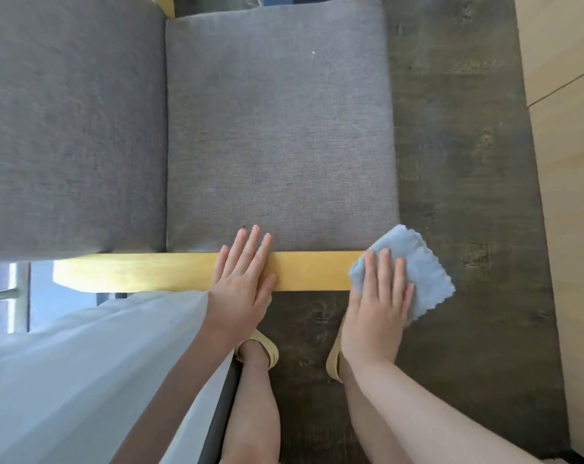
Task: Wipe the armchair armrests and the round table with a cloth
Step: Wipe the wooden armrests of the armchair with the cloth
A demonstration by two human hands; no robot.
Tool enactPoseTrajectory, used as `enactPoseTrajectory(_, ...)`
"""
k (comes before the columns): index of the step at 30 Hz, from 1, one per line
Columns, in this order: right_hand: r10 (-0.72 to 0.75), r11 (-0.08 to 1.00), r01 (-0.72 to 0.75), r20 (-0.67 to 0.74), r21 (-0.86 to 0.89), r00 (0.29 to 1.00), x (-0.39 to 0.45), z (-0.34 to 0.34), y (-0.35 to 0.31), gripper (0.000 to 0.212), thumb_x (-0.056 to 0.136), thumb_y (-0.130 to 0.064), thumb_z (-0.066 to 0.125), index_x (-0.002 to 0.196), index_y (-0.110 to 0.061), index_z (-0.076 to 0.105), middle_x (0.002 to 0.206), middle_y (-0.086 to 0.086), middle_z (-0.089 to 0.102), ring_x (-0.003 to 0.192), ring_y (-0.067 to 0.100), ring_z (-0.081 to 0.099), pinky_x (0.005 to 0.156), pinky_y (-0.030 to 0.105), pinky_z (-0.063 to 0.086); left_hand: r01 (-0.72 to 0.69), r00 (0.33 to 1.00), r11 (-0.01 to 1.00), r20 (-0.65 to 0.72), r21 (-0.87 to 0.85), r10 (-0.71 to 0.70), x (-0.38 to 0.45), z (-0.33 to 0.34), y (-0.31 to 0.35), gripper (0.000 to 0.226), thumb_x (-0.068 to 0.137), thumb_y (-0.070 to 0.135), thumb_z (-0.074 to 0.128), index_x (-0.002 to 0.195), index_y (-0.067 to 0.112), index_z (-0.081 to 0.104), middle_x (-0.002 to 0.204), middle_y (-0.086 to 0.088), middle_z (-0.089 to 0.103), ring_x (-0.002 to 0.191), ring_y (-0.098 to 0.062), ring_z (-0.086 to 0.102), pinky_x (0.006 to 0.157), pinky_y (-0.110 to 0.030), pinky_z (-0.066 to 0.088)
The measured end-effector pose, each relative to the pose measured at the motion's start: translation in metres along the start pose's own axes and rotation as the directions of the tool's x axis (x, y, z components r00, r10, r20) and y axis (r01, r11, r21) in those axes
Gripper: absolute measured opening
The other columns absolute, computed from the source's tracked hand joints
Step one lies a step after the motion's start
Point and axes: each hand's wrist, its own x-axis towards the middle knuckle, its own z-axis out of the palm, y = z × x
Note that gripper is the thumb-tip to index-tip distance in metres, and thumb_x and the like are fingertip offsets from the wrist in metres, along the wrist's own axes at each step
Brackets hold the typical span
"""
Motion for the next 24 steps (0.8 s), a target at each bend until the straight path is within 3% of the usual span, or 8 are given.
enactPoseTrajectory(2,-0.293,0.956,0.294,0.086,-0.006,0.952,-0.015,0.008,-0.047,0.056,0.098,-0.031,0.028,0.152,-0.018,0.023,0.160,0.002,0.018,0.148,0.024,0.009,0.117,0.047,0.010,0.027,0.999,0.999,-0.023,-0.017,-0.028,-0.002,0.000,-0.004,0.054,0.100,0.040,0.023,0.152,0.026,0.017,0.159,0.007,0.007,0.147,-0.010,-0.007,0.118,-0.032,-0.006)
enactPoseTrajectory(5,-0.624,0.764,0.644,0.215,-0.037,0.752,-0.020,0.009,-0.037,0.056,0.098,-0.030,0.030,0.153,-0.023,0.021,0.160,-0.004,0.017,0.148,0.018,0.008,0.119,0.043,0.010,0.049,0.998,0.998,-0.034,-0.029,-0.050,-0.006,-0.003,-0.013,0.053,0.099,0.039,0.025,0.151,0.026,0.021,0.159,0.006,0.010,0.147,-0.012,-0.002,0.118,-0.034,-0.003)
enactPoseTrajectory(7,-0.606,0.772,0.631,0.213,-0.076,0.766,-0.012,0.006,-0.016,0.055,0.098,-0.030,0.029,0.152,-0.024,0.021,0.159,-0.005,0.020,0.148,0.017,0.010,0.119,0.042,0.011,0.041,0.999,0.999,-0.028,-0.025,-0.042,-0.010,-0.006,-0.028,0.053,0.100,0.038,0.026,0.152,0.028,0.015,0.159,0.009,0.005,0.147,-0.010,-0.008,0.118,-0.033,-0.007)
enactPoseTrajectory(11,-0.265,0.961,0.272,0.102,-0.054,0.959,-0.005,0.007,-0.070,0.054,0.100,-0.032,0.021,0.153,-0.021,0.018,0.160,-0.002,0.014,0.148,0.022,0.008,0.119,0.046,0.010,0.031,0.997,0.997,-0.069,-0.072,-0.036,-0.019,-0.015,-0.059,0.051,0.102,0.035,0.027,0.151,0.028,0.016,0.159,0.010,0.007,0.147,-0.008,-0.007,0.118,-0.030,-0.010)
enactPoseTrajectory(13,-0.434,0.897,0.441,0.139,-0.020,0.890,-0.019,0.017,-0.116,0.056,0.099,-0.031,0.026,0.154,-0.022,0.016,0.161,-0.002,0.011,0.148,0.022,0.004,0.118,0.048,0.010,0.067,0.991,0.989,-0.103,-0.131,-0.081,-0.026,-0.018,-0.071,0.050,0.101,0.034,0.027,0.150,0.024,0.024,0.158,0.006,0.015,0.147,-0.010,0.001,0.118,-0.029,-0.005)
enactPoseTrajectory(15,-0.676,0.719,0.695,0.236,0.007,0.698,-0.022,0.021,-0.134,0.058,0.097,-0.028,0.032,0.153,-0.023,0.018,0.161,-0.004,0.012,0.148,0.019,0.005,0.117,0.047,0.012,0.119,0.981,0.979,-0.130,-0.163,-0.141,-0.038,-0.022,-0.088,0.050,0.100,0.034,0.026,0.149,0.022,0.027,0.158,0.005,0.018,0.147,-0.011,0.004,0.119,-0.030,-0.002)
enactPoseTrajectory(19,-0.814,0.523,0.852,0.286,-0.015,0.505,0.002,0.017,-0.110,0.058,0.094,-0.025,0.034,0.152,-0.024,0.026,0.159,-0.007,0.020,0.147,0.017,0.013,0.117,0.043,0.015,0.194,0.966,0.966,-0.139,-0.171,-0.219,-0.065,-0.033,-0.129,0.053,0.100,0.037,0.019,0.151,0.025,0.019,0.160,0.008,0.010,0.147,-0.010,0.000,0.119,-0.035,-0.001)
enactPoseTrajectory(24,-0.765,0.598,0.801,0.282,-0.022,0.579,-0.004,0.020,-0.150,0.058,0.097,-0.029,0.032,0.153,-0.023,0.021,0.160,-0.006,0.015,0.148,0.018,0.008,0.116,0.045,0.017,0.188,0.947,0.945,-0.205,-0.269,-0.247,-0.073,-0.042,-0.155,0.052,0.101,0.035,0.022,0.150,0.019,0.025,0.159,0.006,0.014,0.147,-0.010,0.001,0.119,-0.033,0.000)
